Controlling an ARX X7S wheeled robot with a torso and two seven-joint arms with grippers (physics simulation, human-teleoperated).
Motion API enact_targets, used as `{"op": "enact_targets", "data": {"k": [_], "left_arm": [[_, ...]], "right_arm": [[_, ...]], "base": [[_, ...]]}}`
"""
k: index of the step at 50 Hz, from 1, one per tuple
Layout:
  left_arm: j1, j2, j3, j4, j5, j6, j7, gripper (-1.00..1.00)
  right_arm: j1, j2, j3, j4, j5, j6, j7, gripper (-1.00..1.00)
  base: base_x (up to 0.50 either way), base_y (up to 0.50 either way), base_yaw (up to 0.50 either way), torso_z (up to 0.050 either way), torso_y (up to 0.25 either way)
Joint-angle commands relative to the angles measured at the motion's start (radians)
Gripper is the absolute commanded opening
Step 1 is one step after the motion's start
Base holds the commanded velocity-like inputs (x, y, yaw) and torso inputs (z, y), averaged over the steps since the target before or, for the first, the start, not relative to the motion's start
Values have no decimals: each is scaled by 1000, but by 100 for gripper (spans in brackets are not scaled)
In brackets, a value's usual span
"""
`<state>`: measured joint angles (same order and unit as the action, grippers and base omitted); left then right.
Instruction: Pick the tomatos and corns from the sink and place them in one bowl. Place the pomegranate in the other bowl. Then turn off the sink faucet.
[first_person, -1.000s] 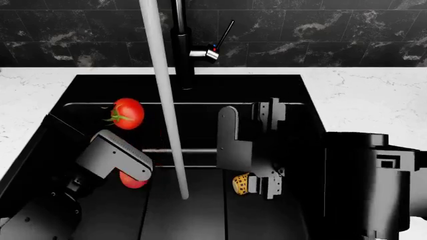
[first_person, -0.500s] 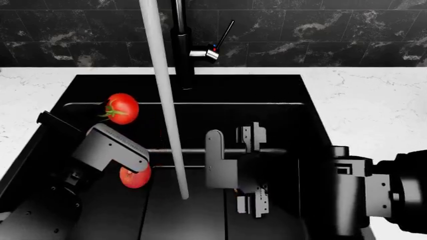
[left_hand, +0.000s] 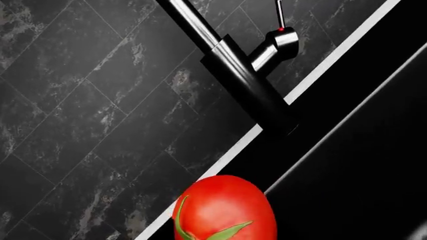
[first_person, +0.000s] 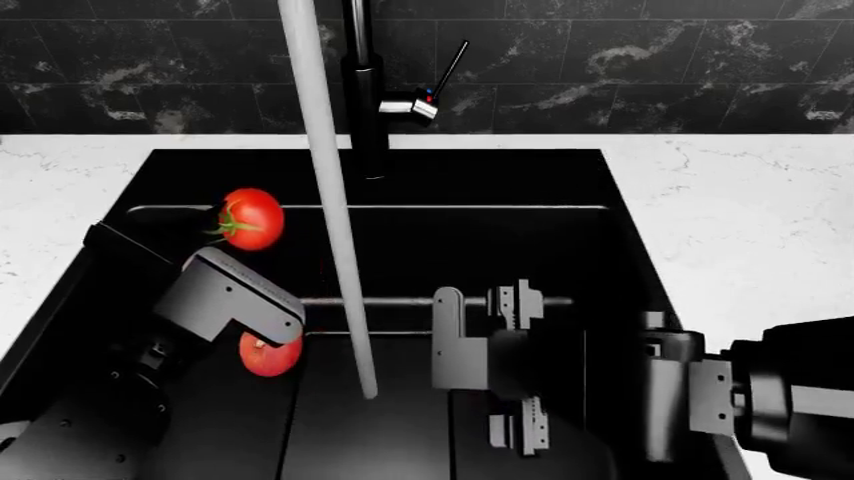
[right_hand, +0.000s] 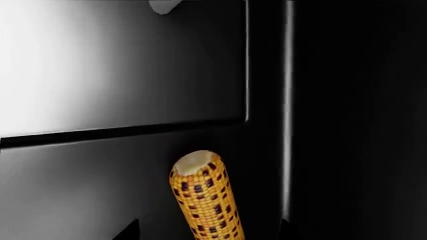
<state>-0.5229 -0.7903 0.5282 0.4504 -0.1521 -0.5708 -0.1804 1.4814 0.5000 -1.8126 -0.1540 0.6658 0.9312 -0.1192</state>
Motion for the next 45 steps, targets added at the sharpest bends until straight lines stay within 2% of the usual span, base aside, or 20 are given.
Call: {"op": "enact_targets", "data": {"k": [1,19,34,45], "left_arm": [[-17,14,12,-11,-3,-7,-1,-100],[-54,34,50,-6,13,-54,18,-100],[-58,43,69,-21,21,-58,25,-100],[-60,51,81,-34,24,-60,29,-100]], "right_arm": [[-44,-3,-13,119,-32,-81,-36,100],[-109,-13,-5,286,-67,-205,-67,100],[-178,-88,5,503,-102,-344,-125,100],[-230,-109,9,578,-107,-411,-148,100]], "base": [[0,0,0,0,0],[1,0,-1,0,0],[0,0,-1,0,0],[0,0,-1,0,0]]}}
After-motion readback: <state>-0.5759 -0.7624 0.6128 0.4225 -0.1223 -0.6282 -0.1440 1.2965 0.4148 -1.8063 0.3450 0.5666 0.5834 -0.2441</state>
